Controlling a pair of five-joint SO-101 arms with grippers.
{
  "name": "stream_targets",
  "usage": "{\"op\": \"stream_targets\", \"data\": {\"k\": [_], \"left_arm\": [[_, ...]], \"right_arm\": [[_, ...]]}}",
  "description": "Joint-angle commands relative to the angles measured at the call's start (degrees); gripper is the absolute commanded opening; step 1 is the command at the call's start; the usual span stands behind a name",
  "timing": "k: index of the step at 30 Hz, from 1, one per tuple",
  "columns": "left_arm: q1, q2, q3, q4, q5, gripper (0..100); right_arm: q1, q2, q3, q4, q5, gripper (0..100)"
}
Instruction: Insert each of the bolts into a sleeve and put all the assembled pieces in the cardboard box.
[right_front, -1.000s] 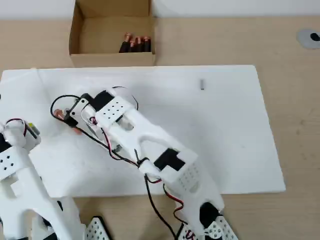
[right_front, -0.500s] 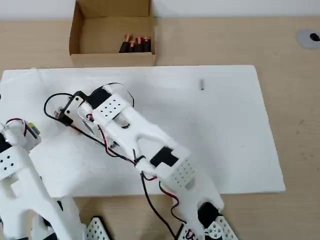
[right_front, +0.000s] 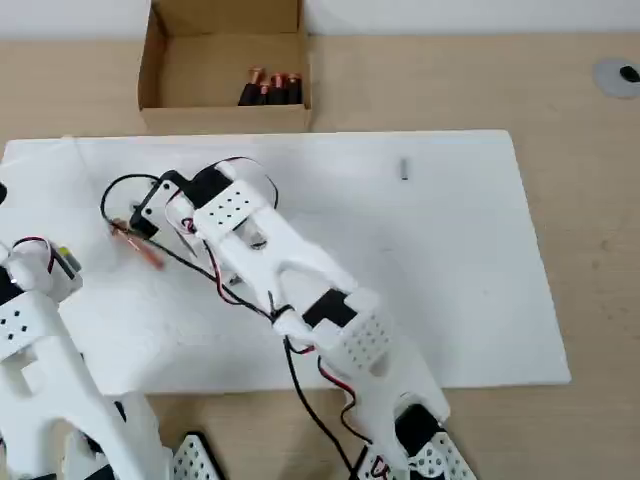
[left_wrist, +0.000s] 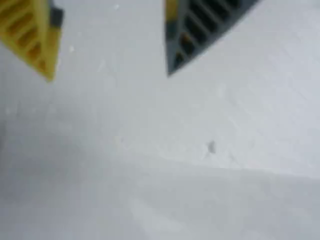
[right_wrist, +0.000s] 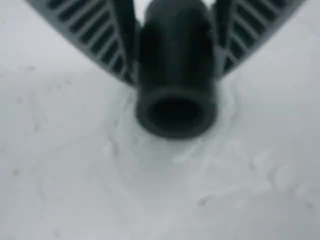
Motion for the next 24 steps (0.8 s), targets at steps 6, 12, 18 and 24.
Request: {"op": "stream_targets", "data": {"k": [6, 12, 18, 24], "left_arm": [[-0.5, 0.1, -2.6, 0.2, -0.4, 16], [8.6, -0.3, 0.0, 2.7, 4.6, 16], [11.7, 0.2, 0.2, -4.0, 11.8, 16], [12.8, 0.4, 1.1, -9.8, 15.0, 16]], "right_arm": [[-2.0, 2.7, -1.6, 3.3, 0.4, 1.0], [-0.4, 2.5, -15.5, 9.9, 0.2, 1.0], [7.9, -2.8, -26.2, 10.2, -6.5, 1.0], [18.2, -12.2, -26.4, 10.1, -9.5, 1.0]]}}
